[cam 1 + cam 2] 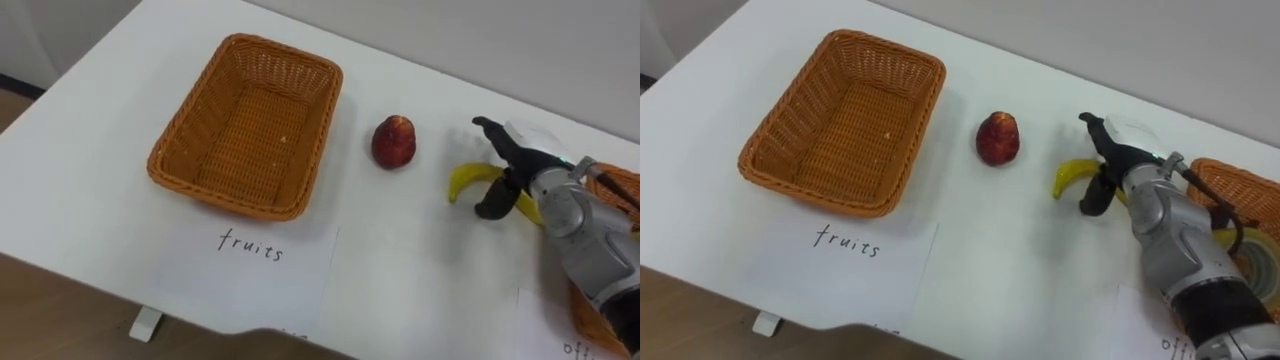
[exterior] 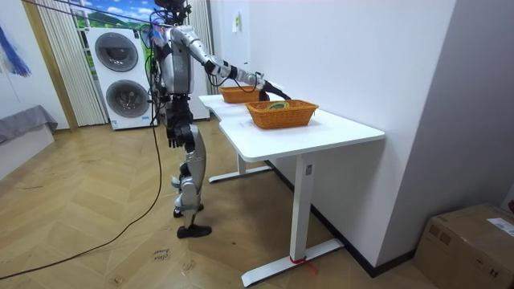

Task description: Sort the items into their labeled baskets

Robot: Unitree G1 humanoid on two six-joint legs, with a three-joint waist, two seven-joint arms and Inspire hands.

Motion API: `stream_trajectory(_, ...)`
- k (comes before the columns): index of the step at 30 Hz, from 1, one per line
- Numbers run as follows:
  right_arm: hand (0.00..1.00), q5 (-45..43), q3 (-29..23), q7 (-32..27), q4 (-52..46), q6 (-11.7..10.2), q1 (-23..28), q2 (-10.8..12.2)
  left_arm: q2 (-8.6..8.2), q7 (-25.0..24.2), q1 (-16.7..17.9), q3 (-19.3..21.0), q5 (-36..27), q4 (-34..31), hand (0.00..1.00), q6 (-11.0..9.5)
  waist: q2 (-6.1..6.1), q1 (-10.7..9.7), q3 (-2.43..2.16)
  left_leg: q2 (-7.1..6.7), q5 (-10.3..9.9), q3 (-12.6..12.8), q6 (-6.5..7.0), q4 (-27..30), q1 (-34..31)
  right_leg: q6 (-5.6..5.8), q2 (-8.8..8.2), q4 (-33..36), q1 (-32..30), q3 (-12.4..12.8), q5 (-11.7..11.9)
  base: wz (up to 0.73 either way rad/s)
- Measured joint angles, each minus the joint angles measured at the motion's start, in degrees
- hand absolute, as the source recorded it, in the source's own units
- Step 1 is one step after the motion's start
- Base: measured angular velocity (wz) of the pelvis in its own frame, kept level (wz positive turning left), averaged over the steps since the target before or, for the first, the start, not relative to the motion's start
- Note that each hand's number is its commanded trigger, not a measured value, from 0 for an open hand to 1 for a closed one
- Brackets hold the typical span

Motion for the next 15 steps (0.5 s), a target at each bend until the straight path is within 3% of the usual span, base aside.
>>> stream_trajectory(6, 0.0, -1.05, 0.22, 0.12, 0.1, 0.08, 0.0, 0.02, 0.19, -0.1, -0.83, -1.51, -0.07, 0.06, 0.0, 0.13, 0.17, 0.88, -0.05, -0.01, 0.0, 0.06, 0.0, 0.12, 0.06, 0.01, -0.02, 0.0, -0.01, 0.02, 0.03, 0.0)
stream_trajectory(7, 0.53, -1.07, 0.22, 0.16, 0.07, 0.09, -0.02, 0.02, 0.31, -0.14, -0.86, -2.07, -0.4, 0.08, 0.0, 0.19, 0.23, 1.07, -0.08, -0.01, 0.01, 0.03, 0.0, 0.28, 0.06, 0.01, -0.02, -0.01, -0.01, -0.01, 0.03, 0.0)
stream_trajectory(9, 1.0, -1.37, 0.21, 0.71, 0.02, 0.12, -0.22, 0.02, 0.31, -0.2, -0.86, -2.14, -0.45, 0.34, 0.0, 0.34, 0.31, 1.17, -0.12, -0.03, 0.01, -0.14, 0.0, 0.38, 0.06, 0.01, -0.03, -0.03, -0.01, -0.14, 0.03, 0.04)
stream_trajectory(15, 1.0, -1.55, 0.21, 2.1, 0.03, 0.43, -0.47, -0.02, 0.41, -0.65, -0.85, -2.23, -0.46, 1.2, 0.0, 1.17, 0.66, 1.0, -0.19, -0.09, 0.03, -0.6, -0.04, 0.39, 0.03, 0.01, -0.06, -0.08, 0.1, -0.57, 0.03, 0.02)
